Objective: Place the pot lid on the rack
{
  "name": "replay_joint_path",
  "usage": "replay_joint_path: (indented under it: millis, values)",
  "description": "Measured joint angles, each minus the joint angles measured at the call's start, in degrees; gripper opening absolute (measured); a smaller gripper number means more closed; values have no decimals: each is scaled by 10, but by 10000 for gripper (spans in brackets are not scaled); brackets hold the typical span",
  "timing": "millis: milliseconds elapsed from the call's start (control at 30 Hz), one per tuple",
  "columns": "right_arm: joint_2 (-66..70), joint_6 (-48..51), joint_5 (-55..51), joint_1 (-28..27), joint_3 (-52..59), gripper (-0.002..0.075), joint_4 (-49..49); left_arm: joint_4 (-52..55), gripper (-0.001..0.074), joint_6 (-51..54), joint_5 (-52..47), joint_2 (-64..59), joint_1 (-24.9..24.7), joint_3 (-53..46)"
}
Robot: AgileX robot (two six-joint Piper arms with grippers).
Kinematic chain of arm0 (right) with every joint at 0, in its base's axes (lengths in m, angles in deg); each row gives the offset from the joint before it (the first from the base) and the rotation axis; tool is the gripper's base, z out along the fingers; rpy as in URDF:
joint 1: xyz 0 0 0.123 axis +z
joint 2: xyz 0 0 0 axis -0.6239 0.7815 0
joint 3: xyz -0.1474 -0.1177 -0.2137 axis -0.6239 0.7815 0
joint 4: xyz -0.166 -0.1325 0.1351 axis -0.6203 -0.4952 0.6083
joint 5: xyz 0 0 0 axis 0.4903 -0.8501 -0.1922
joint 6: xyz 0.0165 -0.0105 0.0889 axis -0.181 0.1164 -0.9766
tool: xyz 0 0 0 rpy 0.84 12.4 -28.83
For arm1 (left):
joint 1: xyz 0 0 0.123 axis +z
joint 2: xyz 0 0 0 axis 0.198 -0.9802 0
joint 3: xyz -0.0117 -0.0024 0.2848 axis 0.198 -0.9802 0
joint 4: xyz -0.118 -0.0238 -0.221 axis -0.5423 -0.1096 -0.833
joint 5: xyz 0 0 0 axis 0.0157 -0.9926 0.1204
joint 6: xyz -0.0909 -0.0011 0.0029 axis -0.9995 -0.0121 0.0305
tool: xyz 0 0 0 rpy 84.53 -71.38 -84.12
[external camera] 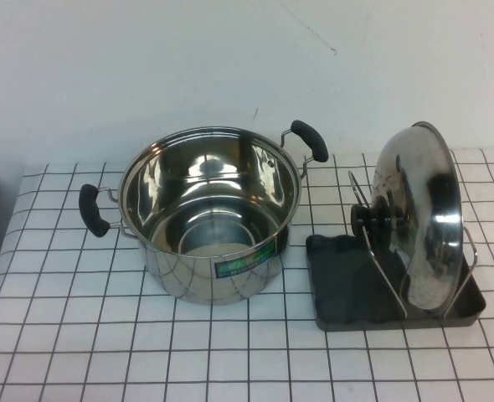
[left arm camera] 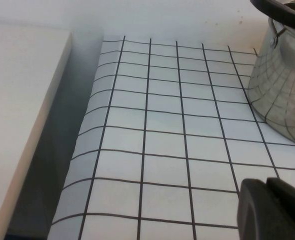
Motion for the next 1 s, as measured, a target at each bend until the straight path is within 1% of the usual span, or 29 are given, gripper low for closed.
replay_joint_path:
  millis: [900,1000]
  values:
    - [0,0,0,0,0,-1,4,-1,-1,0,0,0,0,0]
    - [-4,1,36,0,12,-1,6,-1,-1,0,0,0,0,0]
